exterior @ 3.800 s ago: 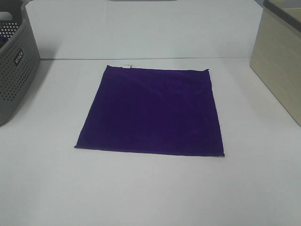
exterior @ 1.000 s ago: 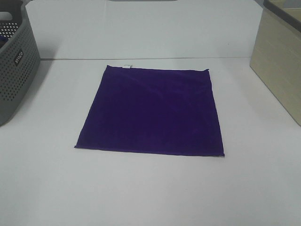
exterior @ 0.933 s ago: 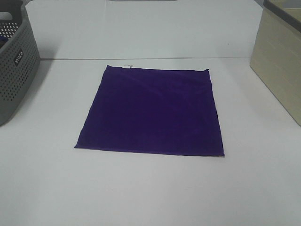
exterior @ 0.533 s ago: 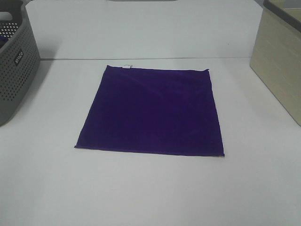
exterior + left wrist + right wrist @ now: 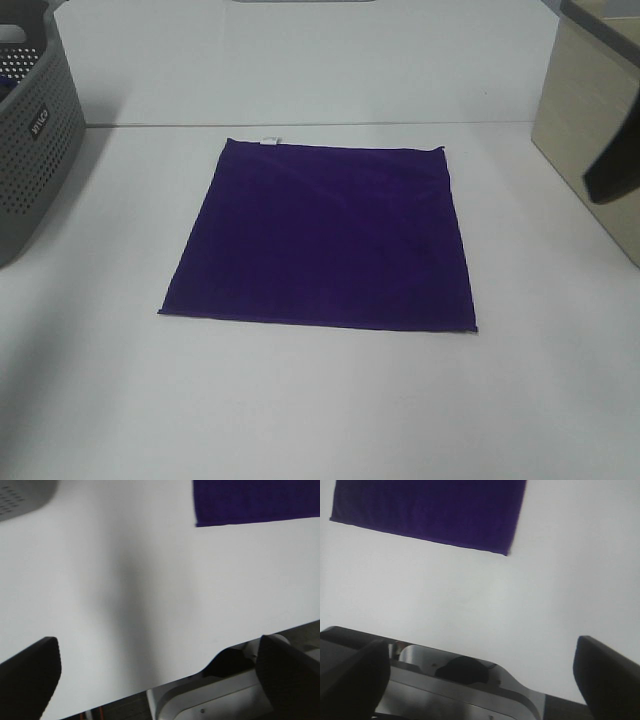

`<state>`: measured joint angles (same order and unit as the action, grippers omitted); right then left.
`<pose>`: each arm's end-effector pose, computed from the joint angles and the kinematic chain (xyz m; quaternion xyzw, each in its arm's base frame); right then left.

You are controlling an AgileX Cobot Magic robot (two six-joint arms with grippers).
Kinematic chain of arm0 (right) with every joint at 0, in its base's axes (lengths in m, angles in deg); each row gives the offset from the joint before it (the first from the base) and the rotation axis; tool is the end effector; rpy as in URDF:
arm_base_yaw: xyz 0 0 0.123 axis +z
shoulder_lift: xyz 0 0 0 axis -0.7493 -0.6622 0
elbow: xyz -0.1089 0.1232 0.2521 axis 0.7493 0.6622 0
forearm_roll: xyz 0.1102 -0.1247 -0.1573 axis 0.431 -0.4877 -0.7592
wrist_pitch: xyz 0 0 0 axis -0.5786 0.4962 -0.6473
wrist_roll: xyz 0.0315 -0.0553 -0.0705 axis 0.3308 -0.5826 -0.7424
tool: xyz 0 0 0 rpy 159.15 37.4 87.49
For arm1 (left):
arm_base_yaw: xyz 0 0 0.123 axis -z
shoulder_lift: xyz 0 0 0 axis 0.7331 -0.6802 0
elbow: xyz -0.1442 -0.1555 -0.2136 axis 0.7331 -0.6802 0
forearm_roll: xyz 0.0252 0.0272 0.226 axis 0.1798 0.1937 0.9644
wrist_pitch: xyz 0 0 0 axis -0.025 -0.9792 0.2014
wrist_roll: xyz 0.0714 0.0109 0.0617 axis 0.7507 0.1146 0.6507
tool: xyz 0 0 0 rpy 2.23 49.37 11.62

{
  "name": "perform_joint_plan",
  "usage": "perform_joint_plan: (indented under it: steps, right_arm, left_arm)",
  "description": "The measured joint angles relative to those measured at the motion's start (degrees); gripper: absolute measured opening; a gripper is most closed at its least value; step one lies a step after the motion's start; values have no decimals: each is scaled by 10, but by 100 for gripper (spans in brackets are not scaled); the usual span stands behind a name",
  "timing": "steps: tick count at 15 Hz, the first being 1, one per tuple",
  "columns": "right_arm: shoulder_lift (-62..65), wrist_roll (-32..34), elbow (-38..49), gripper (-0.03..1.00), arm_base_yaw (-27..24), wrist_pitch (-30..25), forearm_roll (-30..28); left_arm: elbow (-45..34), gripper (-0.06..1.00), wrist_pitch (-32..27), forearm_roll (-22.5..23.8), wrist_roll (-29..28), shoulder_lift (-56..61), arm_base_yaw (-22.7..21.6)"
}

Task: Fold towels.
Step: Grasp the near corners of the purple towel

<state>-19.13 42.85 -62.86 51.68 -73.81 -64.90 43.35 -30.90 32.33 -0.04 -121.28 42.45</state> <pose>0.1849 0.0386 0.3311 -0.0455 0.9732 0.1543 0.1641 0.1866 -0.0112 0.3395 0.0757 0.9746 -0.1158 0.1760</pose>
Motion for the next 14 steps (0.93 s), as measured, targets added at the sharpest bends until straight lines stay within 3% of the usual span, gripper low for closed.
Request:
perform_joint_plan:
  steps: [2,5,7,11,14]
  right_arm:
    - [-60,-47,0,96,0,33,81]
    - [-105,-95,0,96,0,59,149]
    - [-127,-144,21,96,-1,76,194]
    - [-186,-170,59,93,-53,101,209]
    - [-250,-225,58,92,-75,125,245]
  left_arm:
    - [3,99,22,-82,60,-77,0]
    - [6,99,53,-152,121,-166,0]
    - [6,99,77,-168,145,-253,0]
    - [9,99,134,-171,178,-316,0]
    - [34,99,146,-209,218,-374,0]
